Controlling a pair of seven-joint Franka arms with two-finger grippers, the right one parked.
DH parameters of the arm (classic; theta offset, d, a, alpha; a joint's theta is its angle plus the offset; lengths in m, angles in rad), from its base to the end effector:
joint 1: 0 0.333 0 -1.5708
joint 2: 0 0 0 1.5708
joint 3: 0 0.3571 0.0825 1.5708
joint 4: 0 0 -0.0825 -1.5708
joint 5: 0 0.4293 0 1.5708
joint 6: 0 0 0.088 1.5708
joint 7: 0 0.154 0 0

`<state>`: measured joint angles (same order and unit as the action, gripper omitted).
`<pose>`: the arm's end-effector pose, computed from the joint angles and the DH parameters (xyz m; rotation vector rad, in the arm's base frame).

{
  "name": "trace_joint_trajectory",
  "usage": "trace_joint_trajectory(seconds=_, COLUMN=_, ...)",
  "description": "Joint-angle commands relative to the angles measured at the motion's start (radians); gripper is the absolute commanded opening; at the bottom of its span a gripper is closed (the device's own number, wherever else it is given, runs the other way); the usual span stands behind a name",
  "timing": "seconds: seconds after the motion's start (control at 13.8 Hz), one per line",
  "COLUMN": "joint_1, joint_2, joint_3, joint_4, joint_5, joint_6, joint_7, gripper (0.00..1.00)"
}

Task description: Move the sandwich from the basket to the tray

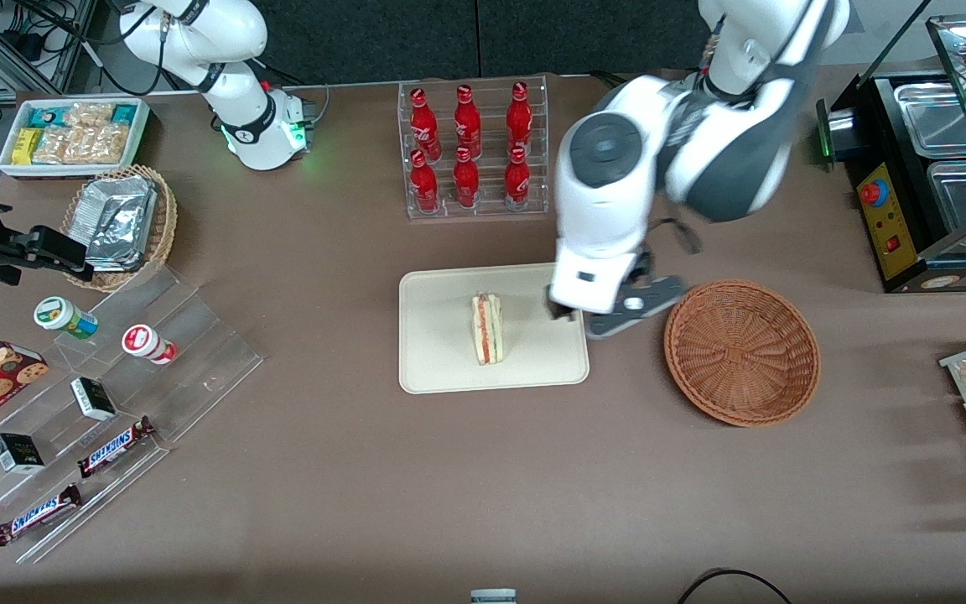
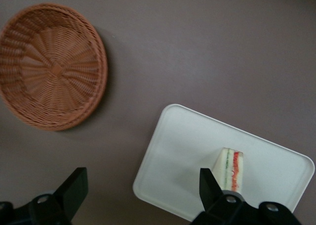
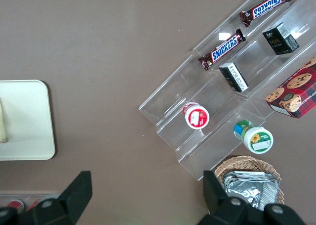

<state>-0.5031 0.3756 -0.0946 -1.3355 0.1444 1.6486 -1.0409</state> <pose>0.6149 -0.3804 0.4992 -2.9517 -0.6493 -0.0573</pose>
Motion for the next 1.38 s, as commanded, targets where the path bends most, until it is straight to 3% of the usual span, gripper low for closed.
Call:
trace_joint_trajectory(seconds=0.0, joint_1=0.043, joint_2=-0.043, joint_3=0.049, joint_4=0.015, joint_5=-0.055, joint_6=-0.042, joint_7=0.097, gripper=0.99)
trace_joint_trajectory(seconds=0.22, joint_1=0.144, joint_2=-0.098, joint_3=0.049, joint_4=0.018, joint_5=-0.060, joint_6=-0.122, joint_7=0.250, gripper=0.99)
trace_joint_trajectory(seconds=0.65, joint_1=0.409, joint_2=-0.263, joint_3=0.050, joint_4=-0.023, joint_5=-0.134, joint_6=-0.331, joint_7=0.735, gripper=0.99)
trace_joint_trajectory(seconds=1.09, joint_1=0.494, joint_2=-0.477, joint_3=0.098, joint_4=-0.269, joint_5=-0.135, joint_6=-0.297, joint_7=1.007, gripper=0.99)
trace_joint_trajectory(seconds=1.3, joint_1=0.497, joint_2=-0.474, joint_3=0.098, joint_4=-0.255, joint_5=-0.152, joint_6=-0.290, joint_7=1.007, gripper=0.99)
